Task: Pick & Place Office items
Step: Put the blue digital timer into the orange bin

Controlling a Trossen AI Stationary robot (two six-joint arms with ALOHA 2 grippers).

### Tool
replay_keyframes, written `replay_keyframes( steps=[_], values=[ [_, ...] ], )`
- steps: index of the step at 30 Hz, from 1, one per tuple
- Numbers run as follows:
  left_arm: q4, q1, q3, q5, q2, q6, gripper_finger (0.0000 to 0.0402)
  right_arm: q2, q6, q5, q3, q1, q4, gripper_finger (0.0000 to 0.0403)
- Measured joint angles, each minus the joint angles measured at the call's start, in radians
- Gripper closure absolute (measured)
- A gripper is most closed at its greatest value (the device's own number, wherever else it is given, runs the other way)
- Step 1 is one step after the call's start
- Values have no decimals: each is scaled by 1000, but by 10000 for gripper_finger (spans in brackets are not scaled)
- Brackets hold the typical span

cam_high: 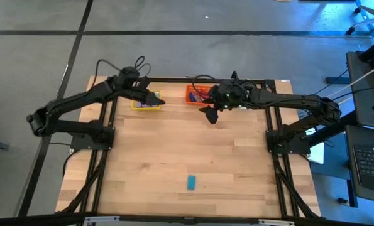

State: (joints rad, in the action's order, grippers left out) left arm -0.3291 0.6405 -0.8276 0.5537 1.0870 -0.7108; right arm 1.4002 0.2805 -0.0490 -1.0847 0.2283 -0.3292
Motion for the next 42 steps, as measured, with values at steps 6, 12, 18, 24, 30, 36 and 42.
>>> replay_keyframes(
  steps=[6, 12, 18, 24, 30, 36, 42],
  values=[
    [191, -163, 0, -26, -97, -169, 199, 0, 1, 0, 0, -48, -8, 158],
    [304, -330, 0, -180, -131, -250, 199, 0, -21, -16, 0, -126, -7, 158],
    [311, -472, 0, -314, -128, -275, 200, 0, -30, -118, 0, -226, -7, 158],
    [311, -588, 0, -435, -127, -297, 201, 43, -48, -127, 0, -371, 0, 158],
    [304, -687, 0, -543, -127, -277, 200, 145, -83, -113, 0, -515, 15, 158],
    [295, -770, 0, -617, -127, -263, 202, 278, -87, -37, 0, -628, 149, 158],
    [295, -841, 0, -617, -127, -247, 203, 396, -24, 127, 0, -697, 311, 156]
  ],
)
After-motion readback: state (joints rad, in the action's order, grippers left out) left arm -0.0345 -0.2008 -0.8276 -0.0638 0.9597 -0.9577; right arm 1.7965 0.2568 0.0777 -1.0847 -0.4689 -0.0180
